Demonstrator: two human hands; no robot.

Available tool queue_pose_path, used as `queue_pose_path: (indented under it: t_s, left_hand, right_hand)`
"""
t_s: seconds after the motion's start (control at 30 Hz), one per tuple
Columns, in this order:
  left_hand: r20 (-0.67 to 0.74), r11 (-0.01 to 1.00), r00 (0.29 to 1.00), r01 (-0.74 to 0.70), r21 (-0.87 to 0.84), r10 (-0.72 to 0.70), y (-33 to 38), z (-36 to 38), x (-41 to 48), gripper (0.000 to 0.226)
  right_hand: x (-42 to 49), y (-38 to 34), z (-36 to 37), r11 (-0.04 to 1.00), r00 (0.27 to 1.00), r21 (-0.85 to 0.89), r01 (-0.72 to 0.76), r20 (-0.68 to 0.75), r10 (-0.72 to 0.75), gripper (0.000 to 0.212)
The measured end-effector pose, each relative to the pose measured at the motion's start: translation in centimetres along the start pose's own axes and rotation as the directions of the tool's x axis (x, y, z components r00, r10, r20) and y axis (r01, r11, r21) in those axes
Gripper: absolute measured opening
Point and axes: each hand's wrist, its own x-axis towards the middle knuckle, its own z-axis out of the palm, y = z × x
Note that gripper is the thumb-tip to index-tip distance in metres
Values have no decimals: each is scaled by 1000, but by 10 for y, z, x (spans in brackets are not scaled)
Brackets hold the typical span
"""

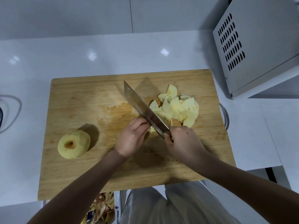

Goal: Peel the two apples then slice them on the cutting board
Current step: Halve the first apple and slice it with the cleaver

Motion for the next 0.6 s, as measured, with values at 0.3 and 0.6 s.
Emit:
queue_pose_path:
  t_s: [0.3, 0.6]
  left_hand:
    - [-33, 999, 999, 15, -31, -16, -1, 2, -3, 20]
    - [-35, 999, 999, 28, -47, -29, -1, 2, -4, 19]
  right_hand:
    - [16, -8, 14, 999, 998, -25, -31, 52, 32, 27]
    - [15, -5, 13, 999, 997, 21, -49, 58, 48, 28]
